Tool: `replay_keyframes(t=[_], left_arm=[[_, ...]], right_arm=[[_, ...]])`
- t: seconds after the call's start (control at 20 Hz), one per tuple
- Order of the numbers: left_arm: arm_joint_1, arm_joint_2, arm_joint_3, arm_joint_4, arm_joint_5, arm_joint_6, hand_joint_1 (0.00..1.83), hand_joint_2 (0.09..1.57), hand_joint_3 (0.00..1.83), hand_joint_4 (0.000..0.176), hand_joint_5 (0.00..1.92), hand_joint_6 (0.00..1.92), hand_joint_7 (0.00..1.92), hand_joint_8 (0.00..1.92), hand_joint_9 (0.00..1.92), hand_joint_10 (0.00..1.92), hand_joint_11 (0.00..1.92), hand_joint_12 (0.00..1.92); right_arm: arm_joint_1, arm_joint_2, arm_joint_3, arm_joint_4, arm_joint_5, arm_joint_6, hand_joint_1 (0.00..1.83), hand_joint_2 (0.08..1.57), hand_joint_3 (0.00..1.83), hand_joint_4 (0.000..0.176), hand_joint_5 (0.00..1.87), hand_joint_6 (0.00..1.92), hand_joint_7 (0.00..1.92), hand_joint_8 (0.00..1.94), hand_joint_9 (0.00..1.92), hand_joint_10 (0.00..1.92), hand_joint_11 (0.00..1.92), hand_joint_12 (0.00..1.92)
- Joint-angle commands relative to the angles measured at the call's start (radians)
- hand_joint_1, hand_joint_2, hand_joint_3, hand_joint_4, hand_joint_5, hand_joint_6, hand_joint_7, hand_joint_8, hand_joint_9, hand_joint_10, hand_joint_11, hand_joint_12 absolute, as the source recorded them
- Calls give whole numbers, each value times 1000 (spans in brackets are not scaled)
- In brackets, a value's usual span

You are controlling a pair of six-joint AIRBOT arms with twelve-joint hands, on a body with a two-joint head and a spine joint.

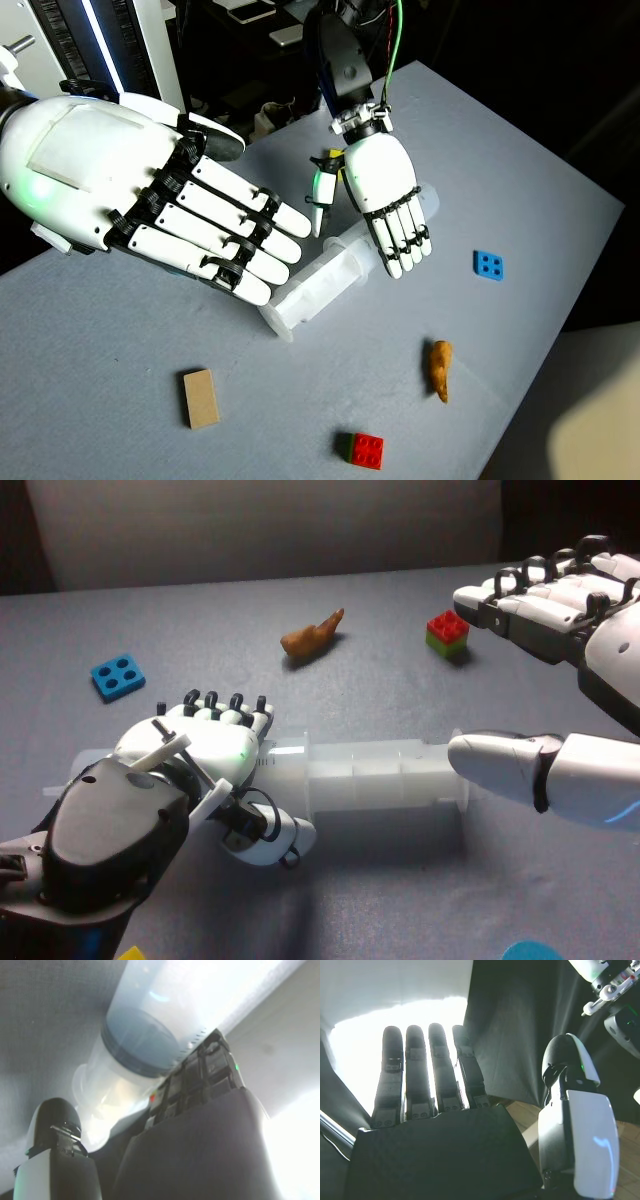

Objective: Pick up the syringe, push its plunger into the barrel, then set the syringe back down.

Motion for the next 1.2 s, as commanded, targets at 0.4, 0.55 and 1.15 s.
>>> replay_keyframes(t=[0.4,0.55,1.15], left_arm=[[16,-19,14,66,-20,-7,420,1075,0,0,0,0,0,0,0,0,0,0],[16,-19,15,66,-20,-7,355,1097,8,0,0,0,0,0,0,0,0,0],[23,-23,17,84,-12,-15,848,1087,1,0,419,18,394,14,381,33,14,989]], right_arm=[[15,6,-5,-49,98,14,157,1101,0,0,254,3,248,0,236,3,0,597],[16,6,-5,-49,97,16,131,1112,2,0,238,0,230,0,223,0,0,571],[16,6,-5,-49,98,20,129,1109,0,0,247,3,261,4,250,3,0,695]])
